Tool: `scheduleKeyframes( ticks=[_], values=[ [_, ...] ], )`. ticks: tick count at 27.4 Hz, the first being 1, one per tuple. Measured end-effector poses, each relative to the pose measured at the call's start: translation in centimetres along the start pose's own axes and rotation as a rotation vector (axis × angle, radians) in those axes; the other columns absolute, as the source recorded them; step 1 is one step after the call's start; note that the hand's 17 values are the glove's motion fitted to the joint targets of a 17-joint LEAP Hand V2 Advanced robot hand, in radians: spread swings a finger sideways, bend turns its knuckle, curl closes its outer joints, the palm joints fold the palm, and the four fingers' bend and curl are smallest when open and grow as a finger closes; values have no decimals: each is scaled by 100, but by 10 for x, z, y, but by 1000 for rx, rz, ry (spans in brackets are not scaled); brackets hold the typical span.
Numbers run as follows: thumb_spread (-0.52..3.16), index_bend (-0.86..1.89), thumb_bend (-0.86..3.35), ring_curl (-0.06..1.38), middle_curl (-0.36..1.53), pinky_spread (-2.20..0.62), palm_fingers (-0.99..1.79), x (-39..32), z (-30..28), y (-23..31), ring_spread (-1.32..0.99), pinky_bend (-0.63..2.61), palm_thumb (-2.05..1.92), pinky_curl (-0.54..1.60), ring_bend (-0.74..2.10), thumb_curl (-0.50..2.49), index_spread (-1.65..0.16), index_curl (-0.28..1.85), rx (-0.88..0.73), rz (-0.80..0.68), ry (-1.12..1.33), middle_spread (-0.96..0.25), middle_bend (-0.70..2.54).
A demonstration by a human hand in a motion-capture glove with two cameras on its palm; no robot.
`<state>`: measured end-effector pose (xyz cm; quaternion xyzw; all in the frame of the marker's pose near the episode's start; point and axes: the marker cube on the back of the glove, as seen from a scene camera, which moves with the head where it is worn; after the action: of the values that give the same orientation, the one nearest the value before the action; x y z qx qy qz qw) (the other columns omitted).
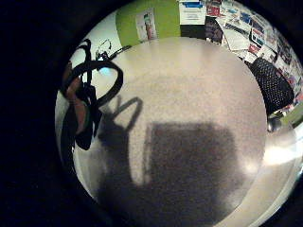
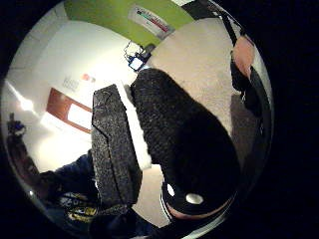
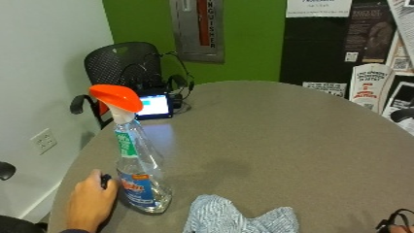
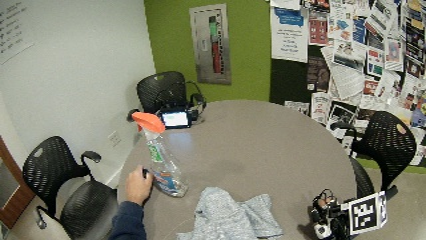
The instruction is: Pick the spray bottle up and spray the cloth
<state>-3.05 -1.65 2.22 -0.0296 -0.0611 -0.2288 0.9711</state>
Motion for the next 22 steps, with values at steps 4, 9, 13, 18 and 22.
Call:
scheduleKeyframes(
  ticks=[4,9,13,18,22],
  values=[
    [130,14,-1,48,51,-27,122,1,2,-3,-12,66,17,50,60,22,-20,35,-8,-23,-1,-6,43],
    [131,14,-1,48,51,-27,122,-29,31,-12,-13,66,17,50,60,22,-20,35,-50,-179,-108,-6,43],
    [131,14,-1,48,51,-27,122,-129,103,2,-13,66,17,50,60,21,-20,35,-182,-350,-278,-6,43],
    [131,14,-1,48,51,-27,122,-277,204,31,-13,66,17,50,60,21,-20,35,-384,-524,-460,-6,43],
    [132,13,0,48,51,-27,122,-372,270,51,-13,66,19,50,60,22,-20,35,-517,-639,-571,-6,43]
  ],
)
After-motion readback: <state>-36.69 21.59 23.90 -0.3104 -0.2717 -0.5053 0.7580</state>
